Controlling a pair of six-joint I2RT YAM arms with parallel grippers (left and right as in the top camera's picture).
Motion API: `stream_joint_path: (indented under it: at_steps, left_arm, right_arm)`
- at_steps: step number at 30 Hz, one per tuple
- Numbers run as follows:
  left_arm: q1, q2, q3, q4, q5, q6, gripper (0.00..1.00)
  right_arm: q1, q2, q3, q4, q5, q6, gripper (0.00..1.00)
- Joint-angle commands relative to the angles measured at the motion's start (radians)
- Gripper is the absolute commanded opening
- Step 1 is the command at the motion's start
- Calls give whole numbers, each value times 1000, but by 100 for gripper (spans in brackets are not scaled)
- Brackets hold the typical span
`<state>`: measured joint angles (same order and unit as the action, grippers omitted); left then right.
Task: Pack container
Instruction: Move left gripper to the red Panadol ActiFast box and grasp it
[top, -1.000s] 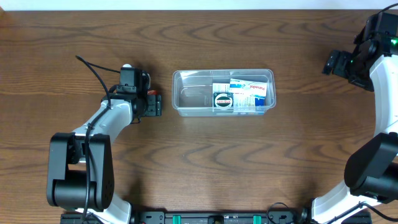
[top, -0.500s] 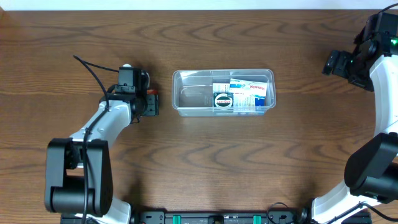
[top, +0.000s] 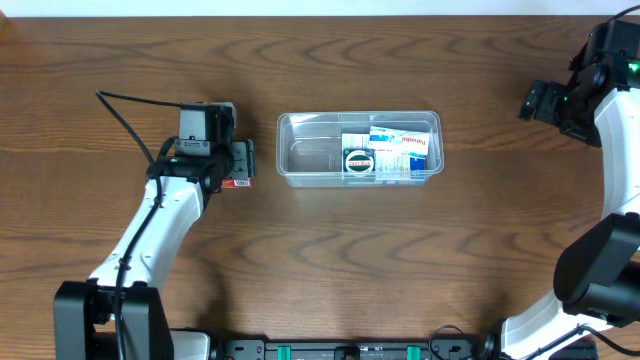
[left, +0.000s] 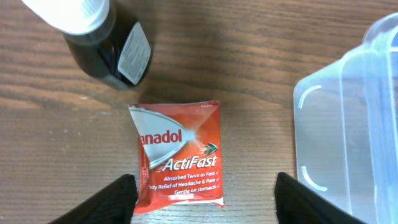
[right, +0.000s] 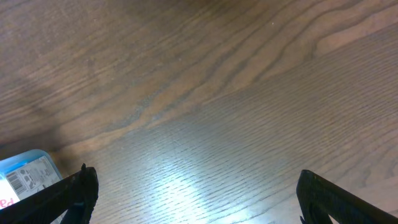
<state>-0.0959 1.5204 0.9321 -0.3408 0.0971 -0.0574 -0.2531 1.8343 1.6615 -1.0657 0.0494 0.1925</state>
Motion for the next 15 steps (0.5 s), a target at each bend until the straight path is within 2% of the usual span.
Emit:
stream_joint_path:
  at_steps: [1,5,15]
  left_arm:
    - [-1,49,14,-5,-55,-11,76]
    - [-1,132,14,-2,-160,-10,84]
    - [-1,231,14,37,-157,-10,84]
  right_arm:
    - [-3,-11,12,-2,7,-14,99]
    - [-3,-11,12,-2,7,-14,99]
    - [-4,-11,12,-2,7,-14,99]
